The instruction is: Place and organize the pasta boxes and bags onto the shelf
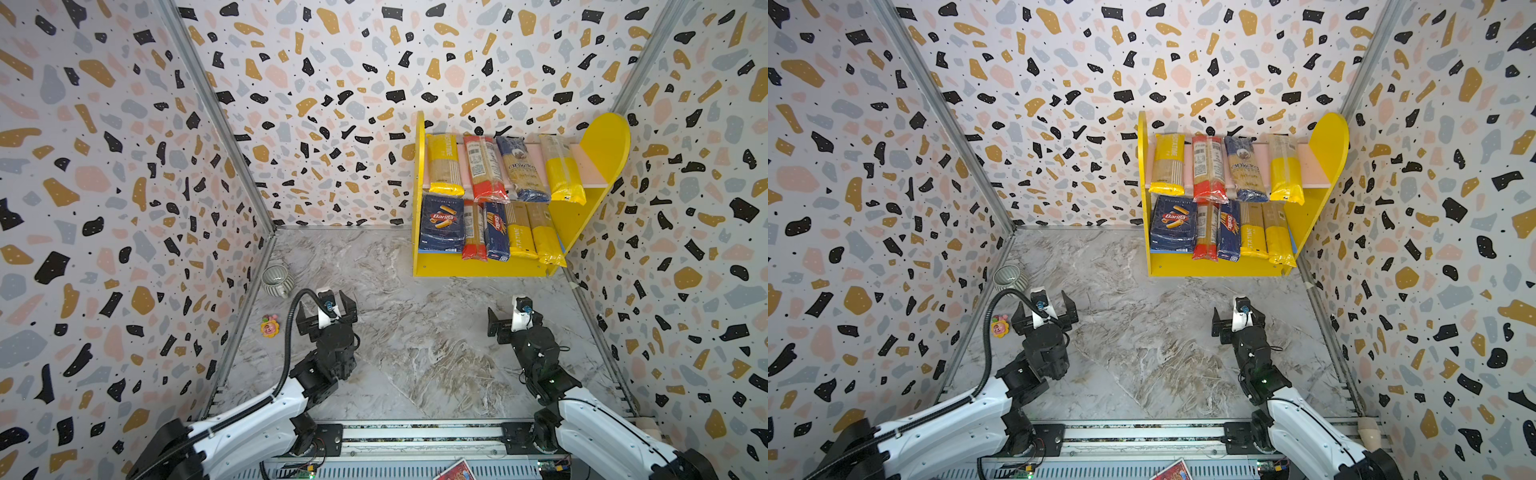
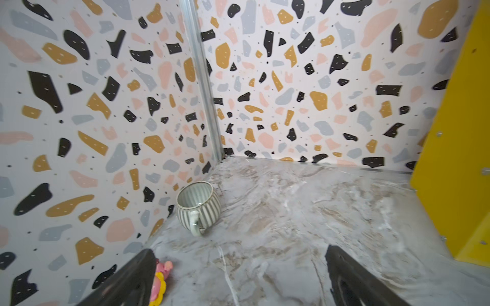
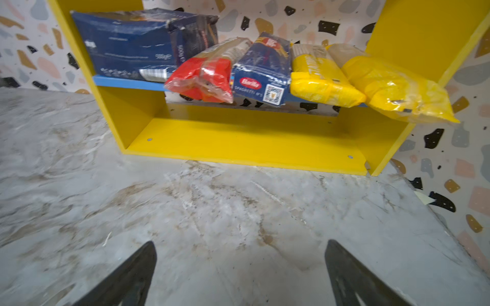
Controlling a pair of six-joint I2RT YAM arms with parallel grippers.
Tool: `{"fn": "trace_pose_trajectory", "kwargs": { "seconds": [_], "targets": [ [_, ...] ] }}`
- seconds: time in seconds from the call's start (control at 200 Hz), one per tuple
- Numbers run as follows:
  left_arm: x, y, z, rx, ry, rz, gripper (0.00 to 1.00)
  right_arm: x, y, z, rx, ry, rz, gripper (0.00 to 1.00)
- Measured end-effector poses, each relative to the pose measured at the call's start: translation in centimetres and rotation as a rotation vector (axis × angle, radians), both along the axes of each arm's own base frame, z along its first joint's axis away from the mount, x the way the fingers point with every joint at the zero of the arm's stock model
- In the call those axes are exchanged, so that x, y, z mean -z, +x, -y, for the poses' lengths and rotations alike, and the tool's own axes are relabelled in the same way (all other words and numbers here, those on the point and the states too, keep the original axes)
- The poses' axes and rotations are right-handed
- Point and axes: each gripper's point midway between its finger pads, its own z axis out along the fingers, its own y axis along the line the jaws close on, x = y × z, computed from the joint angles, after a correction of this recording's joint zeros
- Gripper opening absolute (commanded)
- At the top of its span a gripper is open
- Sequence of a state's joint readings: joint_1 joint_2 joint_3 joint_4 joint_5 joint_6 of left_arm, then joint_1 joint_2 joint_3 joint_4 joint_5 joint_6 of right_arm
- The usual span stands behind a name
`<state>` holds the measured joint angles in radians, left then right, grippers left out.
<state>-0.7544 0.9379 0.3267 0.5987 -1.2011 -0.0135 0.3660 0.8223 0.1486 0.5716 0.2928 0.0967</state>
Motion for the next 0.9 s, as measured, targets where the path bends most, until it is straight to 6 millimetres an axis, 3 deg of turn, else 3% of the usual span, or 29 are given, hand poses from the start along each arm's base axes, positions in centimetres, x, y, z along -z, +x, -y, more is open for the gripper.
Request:
{"fn": "trace_pose_trajectory", "kwargs": {
  "seconds": [0.2,0.32,0.451,0.596,0.701,0.766,0.901],
  "targets": [
    [4.6,-0.1,-4.9,-0.186,0.050,-0.026,1.00,1.0,2.5,2.8,0.087,0.016,-0.006,0.99],
    [5.6,-0.3,-7.0,-0.259,0.037,-0.010,1.00,1.4,3.6,4.1,0.121,0.022,0.001,0.99],
    [5.0,0.3,-7.9,-0.267,0.011,0.041,0.99,2.6,4.6,5.4,0.157,0.006,-0.023,0.99],
    [5.6,1.0,-8.6,-0.252,0.008,0.045,0.99,3.6,5.1,5.1,0.126,-0.029,-0.026,0.99],
    [8.5,0.5,-9.6,-0.249,0.035,-0.009,1.00,3.6,5.8,5.2,0.103,-0.025,0.011,0.99],
    [10.2,0.5,-9.3,-0.214,0.073,-0.076,1.00,4.8,6.1,5.4,0.098,-0.028,-0.010,0.99],
    [8.2,3.9,-9.0,-0.152,0.004,-0.027,0.99,5.1,6.1,5.4,0.087,-0.030,-0.020,0.99]
  ]
}}
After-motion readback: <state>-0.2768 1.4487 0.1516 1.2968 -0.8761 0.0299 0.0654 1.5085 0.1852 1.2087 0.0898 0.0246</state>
